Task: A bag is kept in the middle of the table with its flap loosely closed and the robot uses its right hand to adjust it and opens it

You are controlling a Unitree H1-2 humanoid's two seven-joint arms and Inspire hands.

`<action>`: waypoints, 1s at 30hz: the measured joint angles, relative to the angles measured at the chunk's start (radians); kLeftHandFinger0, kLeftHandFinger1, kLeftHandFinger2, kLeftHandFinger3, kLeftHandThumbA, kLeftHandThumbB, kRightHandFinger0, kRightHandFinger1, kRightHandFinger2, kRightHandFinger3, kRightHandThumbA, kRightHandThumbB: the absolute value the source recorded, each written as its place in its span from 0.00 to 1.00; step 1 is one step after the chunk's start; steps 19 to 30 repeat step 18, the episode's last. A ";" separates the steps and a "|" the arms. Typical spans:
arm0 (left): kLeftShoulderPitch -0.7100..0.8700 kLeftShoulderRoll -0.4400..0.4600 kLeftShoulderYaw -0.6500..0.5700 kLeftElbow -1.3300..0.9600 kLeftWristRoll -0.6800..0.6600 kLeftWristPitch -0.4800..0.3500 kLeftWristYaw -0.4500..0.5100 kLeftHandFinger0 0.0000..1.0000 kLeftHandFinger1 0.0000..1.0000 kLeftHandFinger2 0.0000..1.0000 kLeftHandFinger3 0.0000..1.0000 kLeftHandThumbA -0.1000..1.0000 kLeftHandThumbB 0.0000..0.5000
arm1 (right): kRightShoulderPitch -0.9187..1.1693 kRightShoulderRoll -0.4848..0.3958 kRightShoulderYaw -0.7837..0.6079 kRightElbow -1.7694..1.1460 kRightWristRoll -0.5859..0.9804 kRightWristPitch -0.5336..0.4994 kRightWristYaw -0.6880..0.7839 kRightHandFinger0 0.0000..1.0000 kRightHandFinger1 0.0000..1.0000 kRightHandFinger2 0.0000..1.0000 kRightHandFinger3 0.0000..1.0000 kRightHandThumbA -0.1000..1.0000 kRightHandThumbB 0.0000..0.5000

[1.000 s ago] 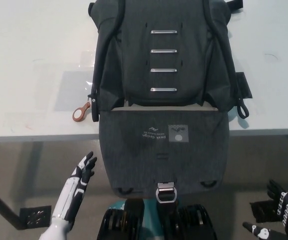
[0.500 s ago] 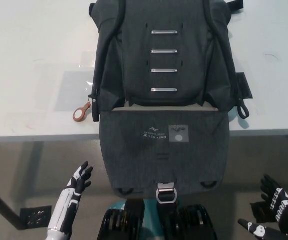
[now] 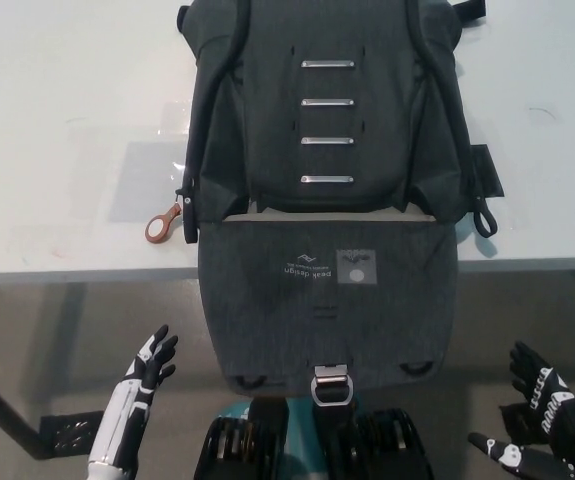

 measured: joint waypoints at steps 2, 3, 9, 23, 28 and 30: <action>0.003 0.000 0.000 -0.005 0.000 0.001 0.000 1.00 1.00 1.00 1.00 1.00 0.38 | -0.004 -0.002 0.006 0.005 -0.003 -0.001 0.000 1.00 1.00 1.00 1.00 1.00 0.49; 0.003 0.000 0.000 -0.005 0.000 0.001 0.000 1.00 1.00 1.00 1.00 1.00 0.40 | -0.005 -0.003 0.008 0.006 -0.005 -0.001 0.000 1.00 1.00 1.00 1.00 1.00 0.51; 0.005 -0.001 0.000 -0.005 0.000 0.003 0.000 1.00 1.00 1.00 1.00 1.00 0.37 | -0.016 -0.009 0.020 0.006 -0.013 -0.001 0.000 1.00 1.00 1.00 1.00 1.00 0.50; 0.008 0.002 -0.002 -0.004 0.005 0.007 0.000 1.00 1.00 1.00 1.00 1.00 0.38 | -0.006 -0.013 0.035 0.006 -0.026 0.001 0.000 1.00 1.00 1.00 1.00 1.00 0.48; 0.008 0.002 -0.002 -0.004 0.005 0.007 0.000 1.00 1.00 1.00 1.00 1.00 0.38 | -0.006 -0.013 0.035 0.006 -0.026 0.001 0.000 1.00 1.00 1.00 1.00 1.00 0.48; 0.008 0.002 -0.002 -0.004 0.005 0.007 0.000 1.00 1.00 1.00 1.00 1.00 0.38 | -0.006 -0.013 0.035 0.006 -0.026 0.001 0.000 1.00 1.00 1.00 1.00 1.00 0.48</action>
